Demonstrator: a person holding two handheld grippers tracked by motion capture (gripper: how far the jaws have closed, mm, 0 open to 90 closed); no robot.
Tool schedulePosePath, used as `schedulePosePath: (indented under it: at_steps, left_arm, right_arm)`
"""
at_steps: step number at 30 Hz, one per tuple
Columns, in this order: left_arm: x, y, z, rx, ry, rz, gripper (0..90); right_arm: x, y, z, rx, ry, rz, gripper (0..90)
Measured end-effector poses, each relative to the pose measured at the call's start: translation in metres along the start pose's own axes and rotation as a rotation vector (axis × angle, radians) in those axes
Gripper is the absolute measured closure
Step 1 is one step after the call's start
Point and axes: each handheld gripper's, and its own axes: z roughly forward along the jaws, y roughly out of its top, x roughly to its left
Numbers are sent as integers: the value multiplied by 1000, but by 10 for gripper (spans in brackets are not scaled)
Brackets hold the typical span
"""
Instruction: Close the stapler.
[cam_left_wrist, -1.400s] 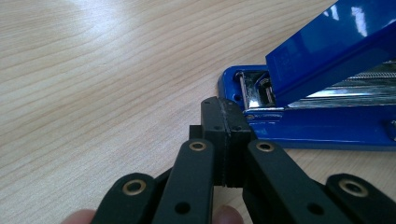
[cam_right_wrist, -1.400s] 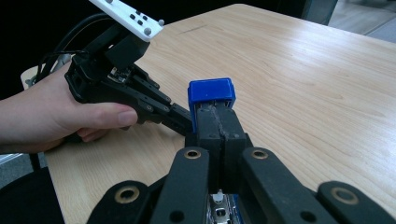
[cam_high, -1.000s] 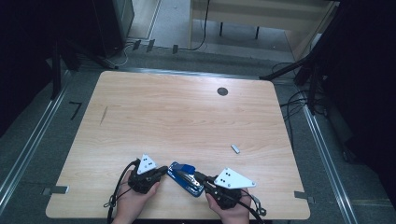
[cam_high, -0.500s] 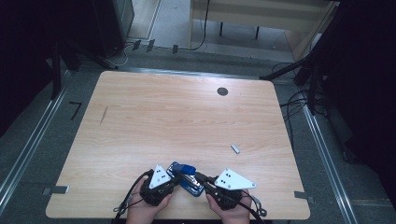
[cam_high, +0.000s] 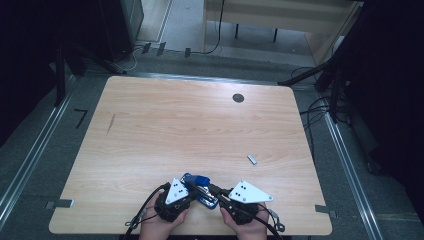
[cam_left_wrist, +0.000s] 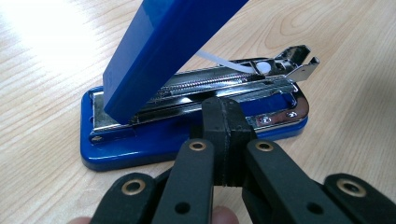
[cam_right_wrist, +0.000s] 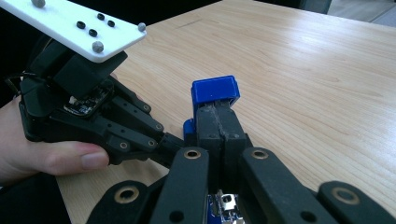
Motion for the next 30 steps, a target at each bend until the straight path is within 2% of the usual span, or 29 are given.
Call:
schedulePosePath:
  at_steps: [8, 30]
  left_arm:
    - [0, 0, 0, 2, 1, 19, 900]
    - [-1, 0, 0, 2, 7, 36, 900]
  right_arm:
    - [3, 5, 1, 3, -2, -15, 900]
    - [5, 25, 15, -16, 15, -49, 900]
